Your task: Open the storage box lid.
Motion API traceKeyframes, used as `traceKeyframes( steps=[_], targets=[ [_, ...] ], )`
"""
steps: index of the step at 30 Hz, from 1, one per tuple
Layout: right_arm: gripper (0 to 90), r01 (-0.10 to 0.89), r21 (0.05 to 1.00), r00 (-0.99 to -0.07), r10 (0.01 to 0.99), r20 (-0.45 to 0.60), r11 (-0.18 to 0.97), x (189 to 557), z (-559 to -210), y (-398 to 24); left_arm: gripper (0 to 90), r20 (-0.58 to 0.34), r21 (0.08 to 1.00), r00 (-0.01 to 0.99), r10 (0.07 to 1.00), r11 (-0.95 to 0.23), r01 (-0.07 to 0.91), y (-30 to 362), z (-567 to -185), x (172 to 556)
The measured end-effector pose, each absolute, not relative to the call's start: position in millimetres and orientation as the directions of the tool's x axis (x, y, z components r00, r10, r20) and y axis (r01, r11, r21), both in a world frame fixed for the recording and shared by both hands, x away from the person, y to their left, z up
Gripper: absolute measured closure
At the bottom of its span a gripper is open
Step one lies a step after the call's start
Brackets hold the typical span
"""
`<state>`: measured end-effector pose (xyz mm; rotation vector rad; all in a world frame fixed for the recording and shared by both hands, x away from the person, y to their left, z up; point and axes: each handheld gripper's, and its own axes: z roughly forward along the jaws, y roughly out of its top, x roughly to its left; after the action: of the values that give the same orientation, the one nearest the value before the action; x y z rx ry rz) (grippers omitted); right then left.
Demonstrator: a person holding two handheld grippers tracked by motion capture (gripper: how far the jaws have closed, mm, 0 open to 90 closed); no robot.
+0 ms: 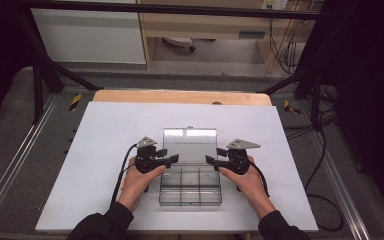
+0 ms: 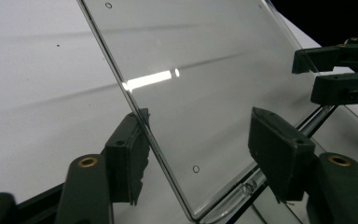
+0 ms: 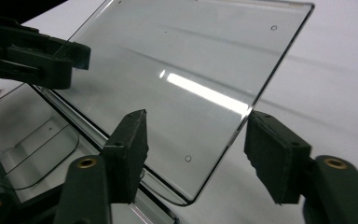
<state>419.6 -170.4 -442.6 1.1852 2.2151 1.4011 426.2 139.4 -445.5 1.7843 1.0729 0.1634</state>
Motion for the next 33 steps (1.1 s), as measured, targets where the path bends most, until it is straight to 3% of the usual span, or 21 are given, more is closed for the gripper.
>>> traceKeyframes(
  steps=[2,4,9,14,33],
  targets=[
    [32.5,0.487,0.847,-0.627,0.760,0.172,0.211,419,-442,-170,29.1,-0.310,0.811,0.579,0.754,-0.108,0.575,142,-443,426],
    [28.4,0.474,0.851,-0.634,0.759,0.152,0.225,417,-439,-169,29.7,-0.308,0.823,0.577,0.756,-0.092,0.560,146,-440,424],
    [17.7,0.457,0.857,-0.627,0.770,0.119,0.239,415,-437,-168,16.7,-0.293,0.834,0.563,0.773,-0.082,0.546,151,-431,418],
    [11.2,0.456,0.859,-0.612,0.783,0.112,0.234,414,-435,-167,12.1,-0.293,0.838,0.568,0.769,-0.079,0.540,155,-425,410],
    [7.6,0.411,0.882,-0.599,0.798,0.073,0.228,393,-422,-176,8.8,-0.246,0.858,0.539,0.806,-0.078,0.508,187,-407,387]
  ],
)
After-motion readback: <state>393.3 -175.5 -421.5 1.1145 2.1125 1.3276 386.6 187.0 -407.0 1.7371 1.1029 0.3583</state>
